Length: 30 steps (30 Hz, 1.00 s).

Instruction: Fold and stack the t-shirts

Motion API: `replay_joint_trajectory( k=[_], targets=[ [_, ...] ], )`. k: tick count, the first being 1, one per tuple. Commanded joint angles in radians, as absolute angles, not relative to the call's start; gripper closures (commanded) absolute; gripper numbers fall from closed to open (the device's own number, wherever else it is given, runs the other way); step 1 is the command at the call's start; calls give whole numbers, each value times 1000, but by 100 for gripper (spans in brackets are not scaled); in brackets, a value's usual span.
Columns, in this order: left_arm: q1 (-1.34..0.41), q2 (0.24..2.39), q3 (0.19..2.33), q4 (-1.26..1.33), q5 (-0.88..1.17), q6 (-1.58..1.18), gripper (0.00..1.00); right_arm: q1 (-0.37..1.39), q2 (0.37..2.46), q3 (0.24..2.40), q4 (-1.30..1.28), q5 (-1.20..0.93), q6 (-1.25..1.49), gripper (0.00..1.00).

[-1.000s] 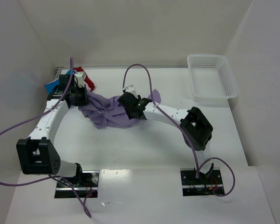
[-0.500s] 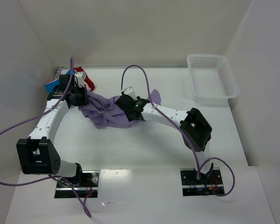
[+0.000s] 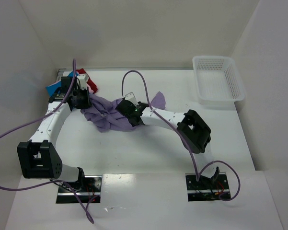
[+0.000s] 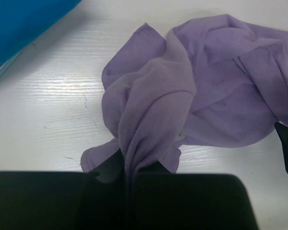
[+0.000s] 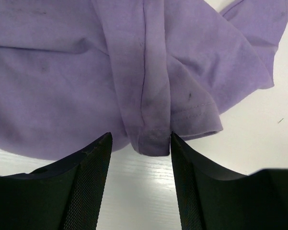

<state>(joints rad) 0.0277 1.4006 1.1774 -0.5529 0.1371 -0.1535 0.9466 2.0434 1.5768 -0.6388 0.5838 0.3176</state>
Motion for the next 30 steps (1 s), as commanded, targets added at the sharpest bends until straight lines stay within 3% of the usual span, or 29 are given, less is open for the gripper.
replay_joint_trajectory(
  k=[1,4,15,16,19,24,30],
  targets=[
    [28,1408,1177,-528,161,-132,99,959,2069,1617,-630,666,310,42],
    [28,1408,1177,-528,161,-132,99,959,2069,1617,-630,678,310,45],
    [28,1408,1177,-518,161,-132,96,959,2089,1626,-611,718,310,71],
    [28,1408,1177,-518,161,-132,96,959,2089,1626,-611,718,310,82],
    [28,1408,1177,-518,161,-132,98,959,2089,1626,-601,727,319,99],
    [28,1408,1177,-518,161,-123,100,959,2068,1658,-592,747,328,100],
    [28,1390,1229,-518,152,-123,100,869,1893,1764,-557,734,279,100]
  ],
)
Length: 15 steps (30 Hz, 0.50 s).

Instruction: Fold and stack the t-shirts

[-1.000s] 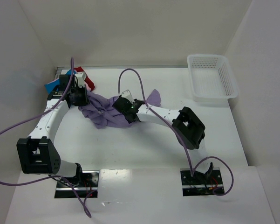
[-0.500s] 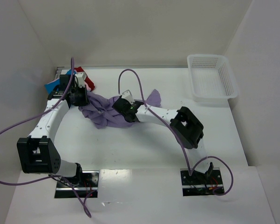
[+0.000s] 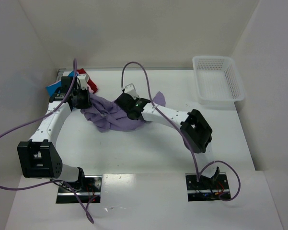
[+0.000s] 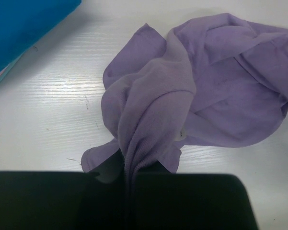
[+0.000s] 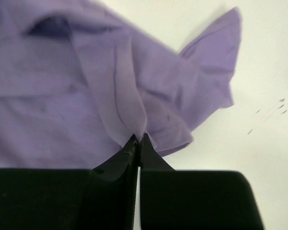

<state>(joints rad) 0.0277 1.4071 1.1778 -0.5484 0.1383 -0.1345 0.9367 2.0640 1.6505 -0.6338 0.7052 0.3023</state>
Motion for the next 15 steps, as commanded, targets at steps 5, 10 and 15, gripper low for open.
replay_joint_trajectory(
  k=[5,10,15],
  targets=[
    [38,1371,1307,-528,143,-132,100,712,1750,1900,-499,651,192,100],
    [61,1362,1411,-518,120,-141,100,583,1710,2000,-483,609,149,100],
    [100,1373,1520,-495,120,-141,100,480,1698,2115,-474,598,104,100]
  ],
)
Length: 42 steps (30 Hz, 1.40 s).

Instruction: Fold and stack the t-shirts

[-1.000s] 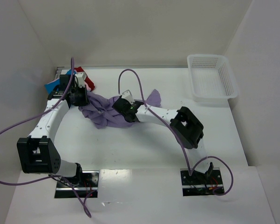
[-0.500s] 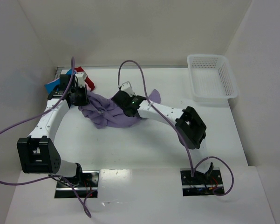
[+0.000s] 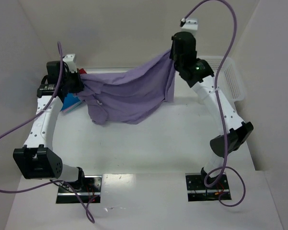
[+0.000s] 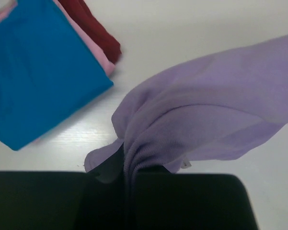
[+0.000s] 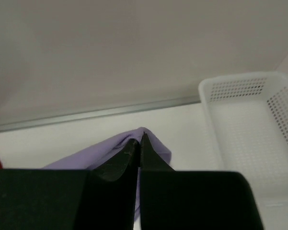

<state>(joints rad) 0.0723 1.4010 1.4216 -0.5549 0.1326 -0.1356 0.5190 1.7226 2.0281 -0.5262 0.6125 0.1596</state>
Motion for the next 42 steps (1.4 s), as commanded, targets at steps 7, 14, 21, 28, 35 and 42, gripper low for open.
replay_joint_trajectory(
  k=[7,14,21,28,35,42],
  targets=[
    [121,1410,1667,-474,150,-138,100,439,1668,2213,-465,617,65,100],
    [121,1430,1787,-514,136,-69,100,430,1623,2241,-456,661,28,100],
    [130,1430,1602,-552,371,-71,100,430,1513,2007,-436,701,70,100],
    [121,1497,1488,-670,535,49,97,430,1456,1862,-454,701,138,100],
    [81,1557,1465,-692,569,52,41,430,1465,1815,-482,660,158,100],
    [81,1525,1393,-692,532,-8,7,430,1499,1793,-482,621,167,100]
  ],
)
